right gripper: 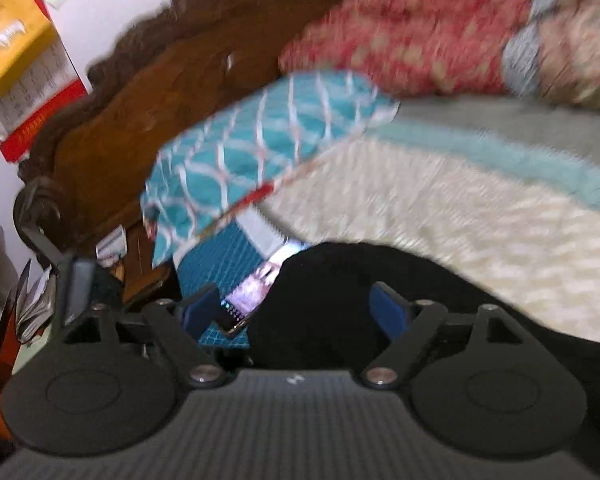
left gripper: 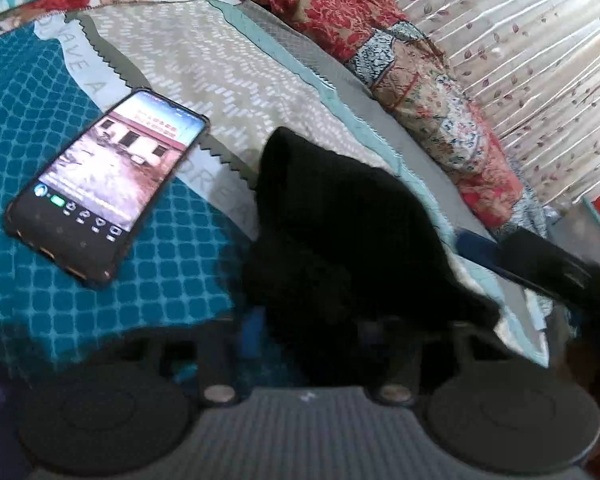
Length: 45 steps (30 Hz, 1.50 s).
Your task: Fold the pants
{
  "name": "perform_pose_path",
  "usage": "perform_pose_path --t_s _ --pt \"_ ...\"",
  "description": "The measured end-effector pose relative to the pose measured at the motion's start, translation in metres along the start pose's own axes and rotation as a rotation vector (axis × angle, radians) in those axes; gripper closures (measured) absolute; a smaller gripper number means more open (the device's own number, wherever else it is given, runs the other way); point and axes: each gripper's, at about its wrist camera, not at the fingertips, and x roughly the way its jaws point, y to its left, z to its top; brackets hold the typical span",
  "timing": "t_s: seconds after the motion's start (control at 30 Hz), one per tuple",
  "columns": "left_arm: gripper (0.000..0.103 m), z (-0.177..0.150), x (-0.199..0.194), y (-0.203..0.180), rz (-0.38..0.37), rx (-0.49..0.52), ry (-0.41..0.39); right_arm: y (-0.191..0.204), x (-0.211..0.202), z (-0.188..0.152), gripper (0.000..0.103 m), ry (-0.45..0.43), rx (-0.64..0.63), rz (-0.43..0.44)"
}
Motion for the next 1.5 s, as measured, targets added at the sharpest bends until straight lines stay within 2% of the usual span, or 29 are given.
perform_pose_path --t_s 0.03,0.07,0.1,0.17,0.23,0.3,0.33,0.37,0.43,0.47,0.53,0.6,0.63,0.67,0.7,0.77,0.83,0.87,0.93,1.0,1.1,1.13,1.2,1.27,1.33,1.37,1.43,1.47,1.5 --pt "0.077 -0.001 0.001 0.001 0.008 -0.001 -0.004 -0.004 0.016 0.002 0.033 0.056 0.005 -0.028" --pt "0.079 -0.003 0.0 0.002 0.019 0.007 -0.015 -0.008 0.03 0.002 0.071 0.114 0.009 -0.056" --pt "0.08 -0.004 -0.003 -0.002 0.041 0.03 -0.029 -0.012 0.039 -0.004 0.088 0.149 0.017 -0.098" --pt "0.081 -0.008 -0.014 -0.019 0.116 0.136 -0.094 -0.005 0.029 -0.011 0.091 0.114 0.002 -0.174" --pt "0.082 -0.017 -0.036 -0.048 0.215 0.303 -0.251 0.002 0.002 -0.004 0.091 -0.017 0.005 -0.2" --pt "0.082 -0.033 -0.053 -0.076 0.297 0.49 -0.42 0.006 -0.035 0.005 0.091 -0.164 0.031 -0.176" --pt "0.082 -0.042 -0.057 -0.086 0.328 0.568 -0.475 0.011 -0.054 0.006 0.091 -0.233 0.023 -0.156" --pt "0.082 -0.046 -0.056 -0.09 0.34 0.597 -0.482 0.016 -0.063 0.006 0.091 -0.268 0.005 -0.137" --pt "0.081 -0.048 -0.044 -0.082 0.358 0.579 -0.418 0.028 -0.067 -0.002 0.09 -0.257 -0.034 -0.084" --pt "0.077 -0.046 -0.034 -0.073 0.379 0.547 -0.353 0.036 -0.056 -0.011 0.089 -0.212 -0.05 -0.042" --pt "0.075 -0.04 -0.019 -0.048 0.385 0.436 -0.19 0.048 -0.033 -0.034 0.086 -0.11 -0.087 -0.016" --pt "0.065 -0.039 -0.03 -0.026 0.321 0.313 -0.149 0.054 0.0 -0.06 0.085 0.021 -0.09 -0.025" --pt "0.061 -0.041 -0.041 -0.02 0.299 0.284 -0.149 0.054 0.012 -0.07 0.083 0.061 -0.074 -0.018" --pt "0.054 -0.042 -0.05 -0.017 0.298 0.282 -0.154 0.053 0.021 -0.08 0.075 0.081 -0.043 -0.014" --pt "0.05 -0.045 -0.06 -0.015 0.297 0.289 -0.161 0.05 0.023 -0.084 0.07 0.081 -0.015 -0.012" --pt "0.049 -0.047 -0.078 -0.013 0.274 0.287 -0.171 0.05 0.026 -0.082 0.053 0.066 0.023 0.014" --pt "0.049 -0.043 -0.094 -0.014 0.244 0.276 -0.186 0.056 0.017 -0.076 0.042 0.041 0.023 0.035" --pt "0.049 -0.036 -0.097 -0.019 0.228 0.27 -0.2 0.054 0.012 -0.069 0.04 0.021 0.024 0.033" --pt "0.046 -0.017 -0.099 -0.025 0.184 0.24 -0.235 0.05 -0.006 -0.066 0.041 -0.022 0.045 0.028" --pt "0.045 -0.002 -0.099 -0.03 0.105 0.194 -0.25 0.041 -0.024 -0.066 0.041 -0.08 0.096 0.021" --pt "0.045 0.017 -0.086 -0.043 0.026 0.162 -0.258 0.018 -0.05 -0.082 0.041 -0.14 0.183 -0.032" --pt "0.045 0.021 -0.08 -0.051 0.006 0.172 -0.255 0.013 -0.055 -0.086 0.044 -0.15 0.209 -0.054" --pt "0.046 0.021 -0.067 -0.068 -0.014 0.226 -0.248 0.0 -0.06 -0.095 0.058 -0.155 0.275 -0.101" --pt "0.049 0.015 -0.046 -0.083 0.015 0.287 -0.21 -0.013 -0.058 -0.103 0.068 -0.138 0.359 -0.137" --pt "0.051 0.003 -0.026 -0.09 0.058 0.33 -0.144 -0.021 -0.056 -0.111 0.07 -0.112 0.408 -0.156" --pt "0.053 -0.003 -0.017 -0.092 0.103 0.353 -0.116 -0.022 -0.053 -0.116 0.07 -0.094 0.42 -0.153" --pt "0.059 -0.016 0.003 -0.089 0.253 0.409 -0.056 -0.024 -0.041 -0.125 0.069 -0.023 0.441 -0.145" --pt "0.066 -0.021 0.012 -0.085 0.315 0.43 -0.025 -0.024 -0.036 -0.131 0.069 0.002 0.45 -0.147" --pt "0.067 -0.026 0.018 -0.081 0.35 0.449 -0.009 -0.024 -0.035 -0.135 0.069 -0.002 0.462 -0.144"
